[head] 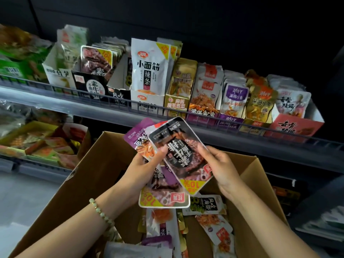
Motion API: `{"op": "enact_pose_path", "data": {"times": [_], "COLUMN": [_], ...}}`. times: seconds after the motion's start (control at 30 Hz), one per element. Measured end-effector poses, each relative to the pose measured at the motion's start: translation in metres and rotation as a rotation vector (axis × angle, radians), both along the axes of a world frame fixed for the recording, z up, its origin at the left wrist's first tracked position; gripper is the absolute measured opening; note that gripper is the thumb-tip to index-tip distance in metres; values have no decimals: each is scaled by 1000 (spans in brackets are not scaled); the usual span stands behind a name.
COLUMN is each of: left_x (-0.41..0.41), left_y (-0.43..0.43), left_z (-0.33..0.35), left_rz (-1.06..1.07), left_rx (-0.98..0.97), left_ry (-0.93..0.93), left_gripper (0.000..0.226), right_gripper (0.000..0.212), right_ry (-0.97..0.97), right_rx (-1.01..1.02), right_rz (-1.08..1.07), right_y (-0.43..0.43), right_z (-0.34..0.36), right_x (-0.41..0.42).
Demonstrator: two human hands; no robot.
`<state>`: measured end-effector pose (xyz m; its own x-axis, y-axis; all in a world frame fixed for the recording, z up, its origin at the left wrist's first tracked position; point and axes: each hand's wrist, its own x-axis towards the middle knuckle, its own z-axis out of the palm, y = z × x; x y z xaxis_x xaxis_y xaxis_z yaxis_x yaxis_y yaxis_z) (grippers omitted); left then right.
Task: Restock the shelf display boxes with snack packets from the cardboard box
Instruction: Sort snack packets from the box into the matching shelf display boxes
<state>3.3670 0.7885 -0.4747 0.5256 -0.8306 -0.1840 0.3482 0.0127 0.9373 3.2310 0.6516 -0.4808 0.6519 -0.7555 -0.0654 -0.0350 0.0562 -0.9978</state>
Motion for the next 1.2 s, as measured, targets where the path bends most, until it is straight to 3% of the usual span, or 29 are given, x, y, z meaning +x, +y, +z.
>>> {"op": "enact_pose_path", "data": {"times": [0.13, 0.23, 0.37, 0.5, 0.67, 0.93, 1.07, 1.2], "left_x": [5, 14, 32, 58, 90, 164, 193, 207], "left_y": [2, 4, 6, 11, 20, 50, 63, 65], "left_z": [12, 19, 29, 35, 39, 47, 47, 51], "left_rz": [69, 133, 290, 462, 531, 653, 672, 652], "left_rx": [-29, -69, -141, -200, -204, -176, -183, -214], "left_ry": [-12, 46, 72, 17, -23, -30, -56, -81], "left_gripper": [14, 14, 20, 22, 28, 34, 35, 37], "right_gripper": [33, 37, 43, 29, 28, 20, 12, 9], "right_ry": [47, 12, -107, -208, -103, -138, -97, -17], "right_rx": [-13, 51, 332, 502, 346, 90, -204, -623], "right_rz": [25, 36, 112, 121, 132, 7, -18, -71], "right_y": [-5, -2, 12, 34, 50, 45, 27, 5], "right_z": [17, 28, 42, 45, 53, 86, 123, 168], "right_x": [1, 10, 31, 65, 116, 179, 209, 252]}}
